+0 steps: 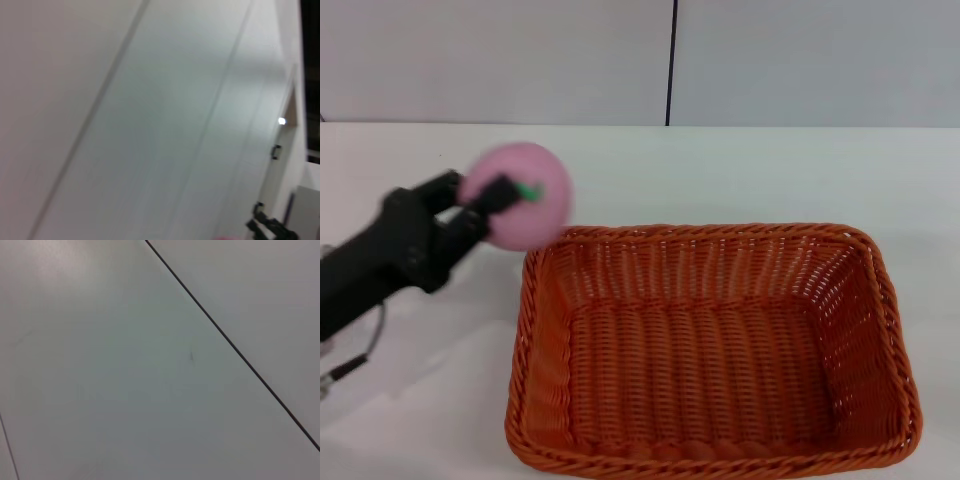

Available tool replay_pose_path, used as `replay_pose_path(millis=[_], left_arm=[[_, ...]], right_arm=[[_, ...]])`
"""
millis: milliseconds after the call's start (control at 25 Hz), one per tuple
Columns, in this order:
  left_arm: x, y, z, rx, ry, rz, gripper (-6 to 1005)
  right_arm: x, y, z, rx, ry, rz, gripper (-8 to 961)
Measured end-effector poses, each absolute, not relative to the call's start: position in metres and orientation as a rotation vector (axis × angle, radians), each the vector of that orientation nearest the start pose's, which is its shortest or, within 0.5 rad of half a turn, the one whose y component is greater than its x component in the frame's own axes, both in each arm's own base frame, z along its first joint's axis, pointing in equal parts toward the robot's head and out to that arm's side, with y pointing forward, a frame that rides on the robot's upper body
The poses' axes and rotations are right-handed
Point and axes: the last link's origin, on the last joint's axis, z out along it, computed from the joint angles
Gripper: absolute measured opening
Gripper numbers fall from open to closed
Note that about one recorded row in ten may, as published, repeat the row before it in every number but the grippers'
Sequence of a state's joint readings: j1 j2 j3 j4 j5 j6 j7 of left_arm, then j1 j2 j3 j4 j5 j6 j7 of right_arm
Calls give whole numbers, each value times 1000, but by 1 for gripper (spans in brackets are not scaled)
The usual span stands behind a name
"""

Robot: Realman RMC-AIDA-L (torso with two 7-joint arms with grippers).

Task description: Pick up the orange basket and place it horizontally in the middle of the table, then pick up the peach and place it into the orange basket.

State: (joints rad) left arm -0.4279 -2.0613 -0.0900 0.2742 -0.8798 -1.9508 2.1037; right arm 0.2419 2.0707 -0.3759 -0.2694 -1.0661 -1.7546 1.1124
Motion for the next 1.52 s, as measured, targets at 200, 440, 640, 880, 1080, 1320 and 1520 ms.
replay_pose_path(millis=[200, 440, 640, 880, 1080, 1320, 1520], left_arm=[[-278, 250, 0, -2382, -645, -1441, 290], [-277, 250, 2, -2372, -644, -1462, 546], [-277, 250, 4, -2357, -639, -1472, 777], [-297, 246, 29, -2013, -609, -1512, 855], [-323, 223, 54, -1548, -506, -1479, 858], [-348, 200, 70, -1123, -448, -1332, 859], [-352, 200, 74, -1073, -452, -1308, 859]], right_arm=[[344, 247, 95, -1406, 635, 1491, 450], [346, 248, 95, -1402, 646, 1482, 450], [346, 251, 93, -1398, 661, 1481, 450], [346, 252, 93, -1394, 659, 1483, 450], [351, 248, 100, -1331, 651, 1479, 450], [363, 241, 106, -1215, 664, 1475, 450], [367, 238, 107, -1178, 675, 1467, 450]])
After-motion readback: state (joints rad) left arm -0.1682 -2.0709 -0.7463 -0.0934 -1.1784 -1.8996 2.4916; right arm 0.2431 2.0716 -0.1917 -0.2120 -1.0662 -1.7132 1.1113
